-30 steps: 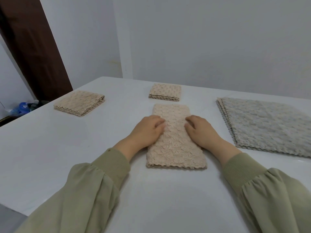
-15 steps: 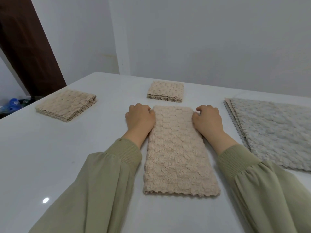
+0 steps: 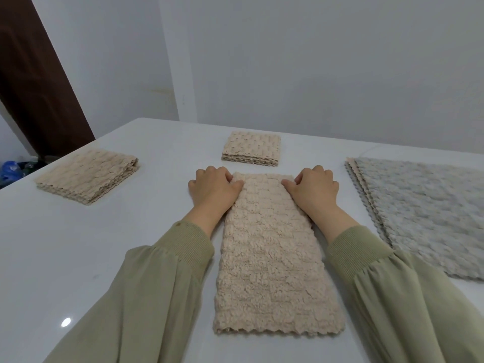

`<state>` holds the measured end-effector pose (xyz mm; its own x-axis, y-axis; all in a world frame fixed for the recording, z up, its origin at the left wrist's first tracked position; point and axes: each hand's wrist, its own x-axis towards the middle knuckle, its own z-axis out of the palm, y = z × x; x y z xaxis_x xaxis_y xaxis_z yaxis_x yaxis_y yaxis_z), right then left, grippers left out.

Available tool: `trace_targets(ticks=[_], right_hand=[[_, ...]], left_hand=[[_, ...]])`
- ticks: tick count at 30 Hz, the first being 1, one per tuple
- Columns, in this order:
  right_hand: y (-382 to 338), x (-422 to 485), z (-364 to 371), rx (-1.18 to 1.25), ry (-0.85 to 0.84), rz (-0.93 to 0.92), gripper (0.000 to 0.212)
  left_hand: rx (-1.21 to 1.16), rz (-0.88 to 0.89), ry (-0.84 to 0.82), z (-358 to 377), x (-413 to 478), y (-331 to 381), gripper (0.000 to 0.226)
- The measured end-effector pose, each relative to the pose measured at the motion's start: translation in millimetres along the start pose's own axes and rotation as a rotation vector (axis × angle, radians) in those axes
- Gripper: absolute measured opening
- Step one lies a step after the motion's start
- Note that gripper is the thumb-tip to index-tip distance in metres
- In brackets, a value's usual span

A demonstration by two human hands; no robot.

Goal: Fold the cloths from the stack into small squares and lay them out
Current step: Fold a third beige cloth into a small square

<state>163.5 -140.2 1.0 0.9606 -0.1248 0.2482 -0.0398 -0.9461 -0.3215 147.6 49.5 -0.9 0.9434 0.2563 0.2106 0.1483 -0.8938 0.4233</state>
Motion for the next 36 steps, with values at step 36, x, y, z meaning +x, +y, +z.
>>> trace_targets(ticks=[36], right_hand=[[2.6, -61.9, -30.1, 0.717, 0.189, -0.157, 0.020]], left_hand=[[-0.598, 0.203, 0.185, -28.4, -57.9, -15.8, 0.029]])
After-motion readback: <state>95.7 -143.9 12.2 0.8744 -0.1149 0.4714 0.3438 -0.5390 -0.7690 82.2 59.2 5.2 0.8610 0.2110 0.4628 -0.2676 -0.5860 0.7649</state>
